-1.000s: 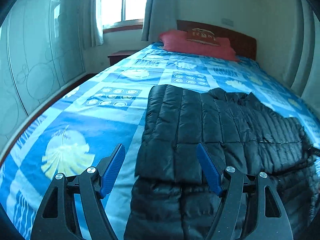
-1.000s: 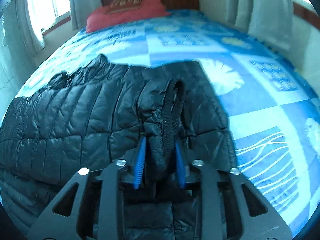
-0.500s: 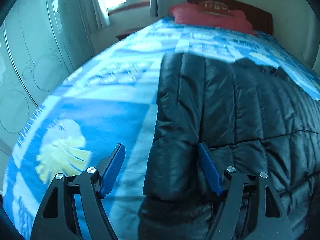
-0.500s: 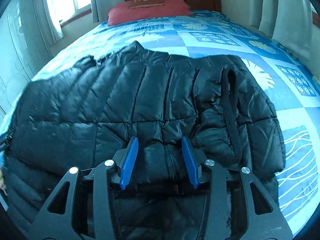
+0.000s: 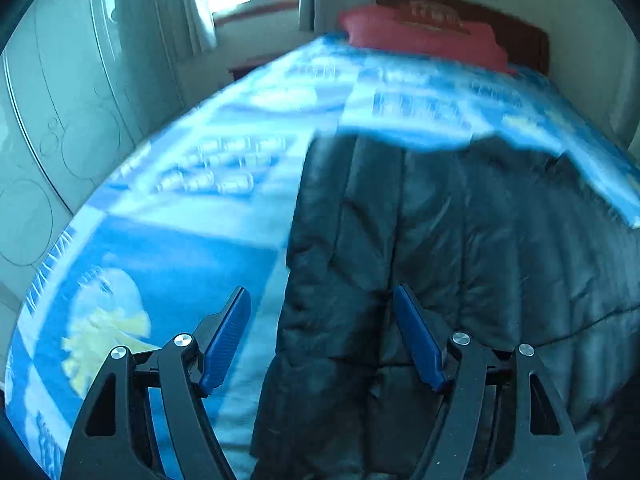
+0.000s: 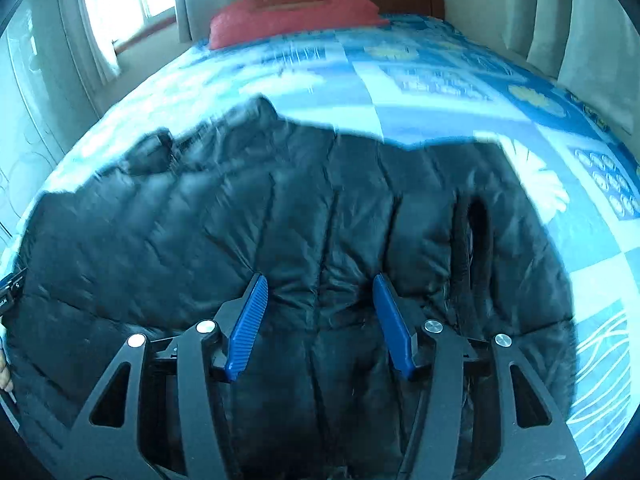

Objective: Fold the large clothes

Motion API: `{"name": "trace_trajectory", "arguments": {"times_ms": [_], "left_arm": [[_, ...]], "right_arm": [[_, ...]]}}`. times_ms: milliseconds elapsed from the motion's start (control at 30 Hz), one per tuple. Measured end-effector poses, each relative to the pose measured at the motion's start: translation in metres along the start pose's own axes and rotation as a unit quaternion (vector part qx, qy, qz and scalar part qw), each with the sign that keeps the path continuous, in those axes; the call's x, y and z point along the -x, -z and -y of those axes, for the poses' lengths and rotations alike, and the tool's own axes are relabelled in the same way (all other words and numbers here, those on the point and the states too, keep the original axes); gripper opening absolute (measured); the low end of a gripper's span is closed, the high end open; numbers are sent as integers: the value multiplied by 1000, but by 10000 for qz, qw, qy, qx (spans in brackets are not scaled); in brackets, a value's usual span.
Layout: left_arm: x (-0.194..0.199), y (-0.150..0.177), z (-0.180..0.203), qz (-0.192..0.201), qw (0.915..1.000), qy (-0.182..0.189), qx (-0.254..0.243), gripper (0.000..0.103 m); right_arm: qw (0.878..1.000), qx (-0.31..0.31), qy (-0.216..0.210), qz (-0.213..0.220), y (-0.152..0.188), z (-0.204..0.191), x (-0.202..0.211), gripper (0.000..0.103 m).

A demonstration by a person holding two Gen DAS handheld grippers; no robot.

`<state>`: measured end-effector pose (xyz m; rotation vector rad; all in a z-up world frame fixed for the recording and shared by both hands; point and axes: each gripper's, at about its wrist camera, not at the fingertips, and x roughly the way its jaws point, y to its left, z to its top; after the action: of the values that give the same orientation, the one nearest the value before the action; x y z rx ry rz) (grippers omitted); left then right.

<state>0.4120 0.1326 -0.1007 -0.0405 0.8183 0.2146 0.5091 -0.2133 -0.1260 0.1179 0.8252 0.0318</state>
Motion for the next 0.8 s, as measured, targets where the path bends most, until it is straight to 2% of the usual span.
{"name": "trace_trajectory", "arguments": {"times_ms": [100,167,233,333,467,533,633,700,800], "left_arm": [[21,-18,5,470,9986,233,115,73],[12,-35,17,553,9977,374,80,73],[-14,-44,21,345,9991,251,71,73],[-58,-40,19,-185,9997,1,171,75],[-72,-32,18,-213,9996,-9,168,77],[-71,-31,13,-180,9997,66,169,76],[-49,-20,-1,-168,9989,330,280,76],[-25,-3,-16,-96,9978,532,375,76],[11,22,-32,-112,9966,731,362,76]], "right_arm": [[9999,-42,-118,64,-14,-5,-6,55],[9999,17,-105,50,-19,-12,-18,55],[9999,160,15,-47,-19,-20,-35,58],[9996,206,61,-175,-15,-21,-51,59],[9997,178,-65,-141,-14,-17,-52,60],[9998,186,-60,-63,-13,-15,-41,60],[9998,195,-97,4,-3,-11,-10,62],[9997,197,-119,76,12,-3,20,67],[9999,123,-96,58,42,16,63,69]]}}
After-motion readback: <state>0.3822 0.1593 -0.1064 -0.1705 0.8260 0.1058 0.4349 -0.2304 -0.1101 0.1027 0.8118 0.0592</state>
